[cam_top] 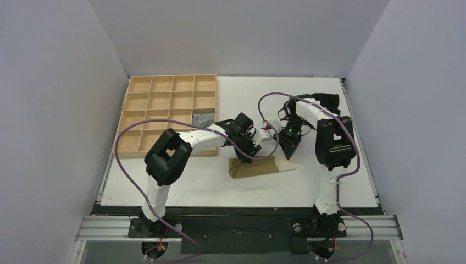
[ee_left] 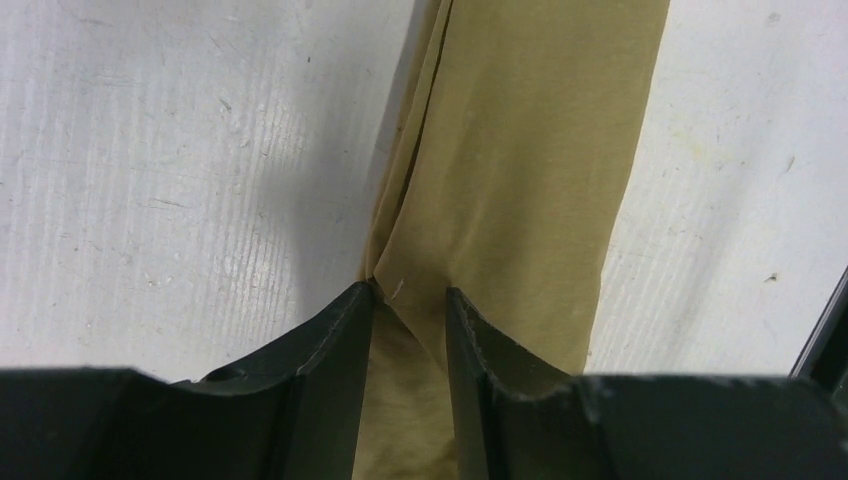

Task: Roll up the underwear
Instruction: Fold the underwear at the center of the board.

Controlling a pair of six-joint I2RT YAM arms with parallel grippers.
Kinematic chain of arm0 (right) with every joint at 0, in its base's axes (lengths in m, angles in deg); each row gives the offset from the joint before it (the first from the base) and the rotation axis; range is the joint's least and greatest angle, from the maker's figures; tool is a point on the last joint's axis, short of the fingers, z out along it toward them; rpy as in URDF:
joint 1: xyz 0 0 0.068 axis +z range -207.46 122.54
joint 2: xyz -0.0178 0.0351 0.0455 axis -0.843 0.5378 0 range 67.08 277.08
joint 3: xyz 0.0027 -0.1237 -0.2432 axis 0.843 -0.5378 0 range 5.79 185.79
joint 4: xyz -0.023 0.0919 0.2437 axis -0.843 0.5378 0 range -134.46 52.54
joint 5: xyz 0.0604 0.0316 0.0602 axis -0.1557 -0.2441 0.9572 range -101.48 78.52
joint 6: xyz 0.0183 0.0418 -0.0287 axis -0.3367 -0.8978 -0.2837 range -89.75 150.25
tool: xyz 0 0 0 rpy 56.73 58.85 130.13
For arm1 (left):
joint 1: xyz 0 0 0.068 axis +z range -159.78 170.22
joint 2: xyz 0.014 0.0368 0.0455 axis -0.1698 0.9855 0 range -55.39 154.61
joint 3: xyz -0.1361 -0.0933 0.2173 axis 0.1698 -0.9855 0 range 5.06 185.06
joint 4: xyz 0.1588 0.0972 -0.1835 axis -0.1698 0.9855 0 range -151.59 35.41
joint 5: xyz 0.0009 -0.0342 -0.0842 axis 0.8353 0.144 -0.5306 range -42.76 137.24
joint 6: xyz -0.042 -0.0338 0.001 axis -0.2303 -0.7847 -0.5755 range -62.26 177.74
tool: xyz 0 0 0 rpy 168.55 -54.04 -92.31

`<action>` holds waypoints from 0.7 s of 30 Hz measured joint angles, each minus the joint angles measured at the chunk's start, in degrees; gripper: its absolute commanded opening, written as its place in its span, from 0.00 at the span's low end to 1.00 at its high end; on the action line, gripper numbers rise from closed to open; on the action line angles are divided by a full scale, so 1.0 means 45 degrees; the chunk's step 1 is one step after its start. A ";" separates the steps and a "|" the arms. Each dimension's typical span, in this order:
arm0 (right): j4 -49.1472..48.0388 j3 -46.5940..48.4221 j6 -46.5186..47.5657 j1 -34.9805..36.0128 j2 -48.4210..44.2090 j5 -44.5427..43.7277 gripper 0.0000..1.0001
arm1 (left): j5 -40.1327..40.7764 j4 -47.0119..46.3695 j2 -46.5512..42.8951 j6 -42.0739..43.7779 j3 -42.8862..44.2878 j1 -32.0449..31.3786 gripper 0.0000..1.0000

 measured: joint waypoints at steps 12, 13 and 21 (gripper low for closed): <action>-0.0549 -0.0204 -0.0529 -0.0010 -0.0102 -0.0670 0.35 | 0.0452 -0.0442 0.0000 -0.0204 -0.0010 0.0000 0.46; -0.0695 -0.0321 -0.0631 -0.0019 -0.0165 -0.0772 0.35 | 0.0491 -0.0476 0.0000 -0.0223 -0.0010 0.0000 0.48; -0.1778 -0.1360 -0.1467 -0.0073 -0.1496 -0.1651 0.39 | 0.0889 -0.0918 -0.0272 -0.0418 -0.0525 -0.0005 0.67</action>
